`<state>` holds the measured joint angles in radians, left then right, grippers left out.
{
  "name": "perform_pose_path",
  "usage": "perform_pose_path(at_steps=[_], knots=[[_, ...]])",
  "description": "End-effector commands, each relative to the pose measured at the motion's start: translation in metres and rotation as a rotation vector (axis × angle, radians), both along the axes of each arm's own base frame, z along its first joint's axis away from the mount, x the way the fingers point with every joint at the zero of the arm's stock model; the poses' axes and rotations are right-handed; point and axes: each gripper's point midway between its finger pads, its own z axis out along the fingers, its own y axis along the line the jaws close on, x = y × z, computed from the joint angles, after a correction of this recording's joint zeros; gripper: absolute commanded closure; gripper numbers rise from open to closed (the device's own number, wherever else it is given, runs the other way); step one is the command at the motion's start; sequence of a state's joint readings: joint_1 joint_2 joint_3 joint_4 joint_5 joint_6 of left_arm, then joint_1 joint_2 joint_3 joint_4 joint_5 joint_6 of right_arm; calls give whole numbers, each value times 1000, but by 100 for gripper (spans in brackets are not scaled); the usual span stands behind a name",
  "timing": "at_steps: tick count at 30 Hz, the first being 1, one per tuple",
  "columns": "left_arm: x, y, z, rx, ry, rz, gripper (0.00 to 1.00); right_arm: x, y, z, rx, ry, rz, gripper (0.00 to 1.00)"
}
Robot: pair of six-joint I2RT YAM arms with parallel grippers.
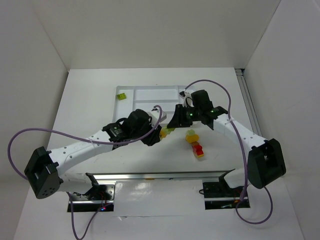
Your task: Sort the legos into containers by color
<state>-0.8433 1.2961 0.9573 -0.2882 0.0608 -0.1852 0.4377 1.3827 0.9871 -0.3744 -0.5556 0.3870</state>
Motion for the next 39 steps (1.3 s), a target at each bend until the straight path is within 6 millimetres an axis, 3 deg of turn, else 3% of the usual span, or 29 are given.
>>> perform_pose_path(at_steps=[1,8,11,19,23,25,26,27,29,30,31,32,33,34,35,36,37,39], knots=[[3,-4,25,-50,-52,-15,100,11,-7,6,-19,-64,-41,77],[7,1,17,-20,-55,14,100,27,-28,45,-7,-149,-150,80],[7,0,13,-17,-43,19,100,30,-33,52,-21,-163,-156,80],[7,2,7,0,-29,34,100,38,-47,61,-22,-188,-197,80],[30,23,17,-37,9,178,100,53,-74,57,-105,-206,-364,80],[61,40,27,-84,67,314,100,58,-93,64,-151,-239,-485,81],[67,35,33,-101,74,328,100,57,-93,63,-147,-222,-495,81],[84,50,33,-89,91,414,100,60,-104,68,-172,-254,-547,81],[124,53,43,-108,118,516,100,61,-110,72,-176,-266,-571,81],[145,67,43,-112,125,565,100,64,-115,71,-183,-267,-589,81],[166,66,61,-156,107,589,100,63,-114,71,-182,-270,-575,81],[182,64,38,-134,172,603,100,66,-116,73,-183,-270,-584,81],[198,70,36,-133,190,641,100,65,-114,73,-176,-268,-574,81],[217,69,54,-134,153,666,100,67,-114,70,-181,-259,-573,81],[235,72,24,-85,197,709,100,68,-117,70,-183,-258,-582,81],[245,72,20,-64,199,726,100,69,-117,66,-188,-249,-581,81],[266,71,39,-93,158,741,100,70,-120,66,-190,-248,-590,81],[281,70,27,-82,181,745,100,73,-119,67,-194,-254,-584,80]])
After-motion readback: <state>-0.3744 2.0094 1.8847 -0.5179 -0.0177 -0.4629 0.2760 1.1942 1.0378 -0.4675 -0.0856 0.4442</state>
